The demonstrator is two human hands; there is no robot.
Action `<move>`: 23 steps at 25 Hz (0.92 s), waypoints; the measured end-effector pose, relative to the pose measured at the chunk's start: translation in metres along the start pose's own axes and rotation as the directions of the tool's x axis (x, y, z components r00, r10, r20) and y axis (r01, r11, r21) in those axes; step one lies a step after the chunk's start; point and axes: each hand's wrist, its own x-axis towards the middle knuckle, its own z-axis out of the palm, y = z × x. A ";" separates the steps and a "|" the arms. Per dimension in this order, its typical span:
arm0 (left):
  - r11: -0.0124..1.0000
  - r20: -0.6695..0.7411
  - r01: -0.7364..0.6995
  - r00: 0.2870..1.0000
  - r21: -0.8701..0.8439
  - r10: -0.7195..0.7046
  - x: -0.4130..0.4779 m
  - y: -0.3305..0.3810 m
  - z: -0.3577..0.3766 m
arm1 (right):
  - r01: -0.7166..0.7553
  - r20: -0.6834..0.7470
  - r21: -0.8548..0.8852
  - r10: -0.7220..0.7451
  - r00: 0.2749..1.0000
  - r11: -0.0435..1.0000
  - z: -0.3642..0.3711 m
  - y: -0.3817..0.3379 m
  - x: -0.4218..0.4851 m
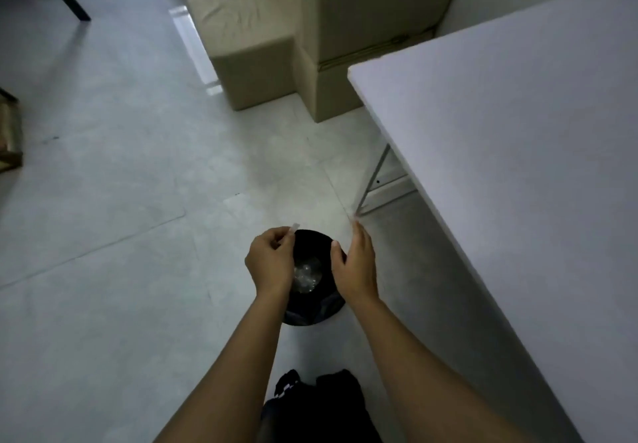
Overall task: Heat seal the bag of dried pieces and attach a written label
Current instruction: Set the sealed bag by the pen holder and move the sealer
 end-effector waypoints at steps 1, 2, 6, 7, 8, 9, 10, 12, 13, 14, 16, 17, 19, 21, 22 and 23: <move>1.000 0.020 0.023 1.000 0.021 -0.023 0.014 -0.025 0.009 | -0.030 0.033 -0.071 0.032 0.999 0.997 0.015 0.025 0.015; 0.998 0.042 0.049 0.998 0.031 -0.050 0.029 -0.049 0.020 | -0.048 0.061 -0.139 0.057 0.996 0.989 0.028 0.050 0.028; 0.988 0.101 0.133 0.985 0.081 -0.141 0.092 -0.161 0.075 | -0.094 0.177 -0.328 0.159 0.971 0.940 0.094 0.156 0.071; 0.984 0.113 0.147 0.981 0.103 -0.158 0.106 -0.187 0.088 | -0.103 0.202 -0.348 0.182 0.962 0.932 0.108 0.179 0.079; 0.979 0.129 0.157 0.976 0.131 -0.174 0.119 -0.213 0.102 | -0.110 0.216 -0.359 0.198 0.956 0.927 0.121 0.200 0.086; 0.973 0.147 0.166 0.971 0.163 -0.190 0.131 -0.236 0.115 | -0.108 0.222 -0.365 0.200 0.954 0.925 0.133 0.218 0.092; 0.966 0.164 0.171 0.965 0.192 -0.203 0.143 -0.257 0.128 | -0.099 0.224 -0.365 0.190 0.956 0.926 0.142 0.231 0.096; 0.951 0.187 0.183 0.954 0.251 -0.233 0.162 -0.291 0.152 | -0.078 0.197 -0.338 0.152 0.968 0.938 0.157 0.252 0.101; 0.941 0.194 0.184 0.950 0.282 -0.244 0.171 -0.306 0.164 | -0.085 0.155 -0.304 0.137 0.978 0.949 0.165 0.258 0.102; 0.934 0.202 0.176 0.948 0.311 -0.246 0.179 -0.319 0.176 | -0.104 0.100 -0.263 0.134 0.986 0.959 0.171 0.262 0.103; 0.921 0.241 0.146 0.940 0.362 -0.243 0.191 -0.340 0.196 | -0.129 0.006 -0.208 0.134 0.991 0.970 0.181 0.265 0.104; 0.908 0.262 0.134 0.932 0.396 -0.252 0.194 -0.347 0.203 | -0.130 -0.015 -0.199 0.130 0.991 0.971 0.184 0.266 0.103; 0.861 0.277 0.103 0.922 0.499 -0.271 0.197 -0.354 0.210 | -0.118 -0.024 -0.192 0.116 0.993 0.974 0.186 0.266 0.104; 0.811 0.273 0.043 0.930 0.583 -0.245 0.195 -0.352 0.206 | -0.109 0.006 -0.229 0.113 0.994 0.967 0.184 0.265 0.105; 0.797 0.269 0.007 0.939 0.604 -0.212 0.192 -0.345 0.200 | -0.109 0.037 -0.267 0.124 0.992 0.958 0.180 0.261 0.104; 0.788 0.259 -0.020 0.949 0.615 -0.178 0.188 -0.334 0.191 | -0.112 0.071 -0.310 0.140 0.988 0.944 0.174 0.254 0.102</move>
